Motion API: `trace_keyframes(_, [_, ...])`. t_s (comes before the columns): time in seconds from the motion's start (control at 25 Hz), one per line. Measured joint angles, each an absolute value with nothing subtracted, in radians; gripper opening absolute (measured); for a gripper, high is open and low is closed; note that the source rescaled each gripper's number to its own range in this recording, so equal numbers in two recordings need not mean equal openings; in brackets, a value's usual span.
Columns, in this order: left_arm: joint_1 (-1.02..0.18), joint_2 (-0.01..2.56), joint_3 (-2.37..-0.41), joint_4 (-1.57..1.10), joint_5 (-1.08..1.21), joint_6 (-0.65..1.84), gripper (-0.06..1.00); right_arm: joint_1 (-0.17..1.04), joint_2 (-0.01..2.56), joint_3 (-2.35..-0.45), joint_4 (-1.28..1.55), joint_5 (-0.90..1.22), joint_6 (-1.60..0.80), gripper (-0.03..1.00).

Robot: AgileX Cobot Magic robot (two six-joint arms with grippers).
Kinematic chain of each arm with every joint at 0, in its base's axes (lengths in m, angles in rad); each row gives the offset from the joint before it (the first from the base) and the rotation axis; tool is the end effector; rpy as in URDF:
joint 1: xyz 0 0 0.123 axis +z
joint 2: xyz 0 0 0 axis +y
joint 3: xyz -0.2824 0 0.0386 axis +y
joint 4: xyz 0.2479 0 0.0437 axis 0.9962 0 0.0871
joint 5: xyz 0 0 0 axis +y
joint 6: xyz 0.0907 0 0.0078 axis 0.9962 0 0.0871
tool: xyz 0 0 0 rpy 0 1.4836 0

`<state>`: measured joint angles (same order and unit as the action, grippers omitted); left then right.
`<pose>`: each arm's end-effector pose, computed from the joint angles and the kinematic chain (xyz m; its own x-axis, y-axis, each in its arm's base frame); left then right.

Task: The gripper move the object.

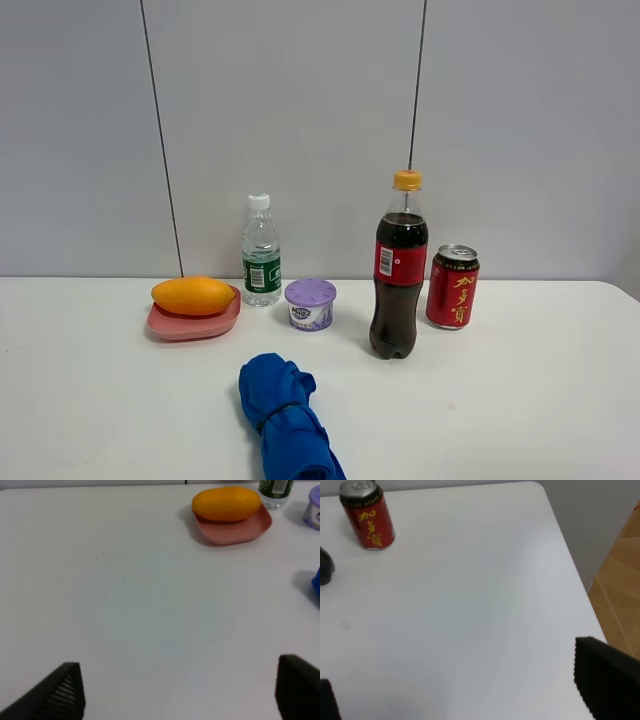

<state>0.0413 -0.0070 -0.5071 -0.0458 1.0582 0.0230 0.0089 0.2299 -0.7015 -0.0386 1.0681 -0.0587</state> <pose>-0.0065 -0.0039 0.2794 -0.4404 -0.0177 -0.8976 -0.0052 0.9998 -0.0171 0.0142 -0.0030 0.3320 -0.4874 -0.0815 -0.8694 -0.0171 0.9963 -0.0839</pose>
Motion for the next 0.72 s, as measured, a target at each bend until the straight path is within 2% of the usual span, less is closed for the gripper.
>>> trace_keyframes(0.32, [0.041,-0.007,-0.507,-0.046,1.058,0.023,1.0,0.009,0.003,-0.602,0.046,1.099,-0.059,0.91])
trace_keyframes(0.48, [0.041,-0.007,-0.507,-0.046,1.058,0.023,1.0,0.009,-0.003,-0.511,0.088,1.089,-0.058,0.91])
trace_keyframes(0.72, [0.041,-0.007,-0.507,-0.046,1.058,0.023,1.0,0.009,-0.003,-0.502,0.07,1.065,-0.016,0.9])
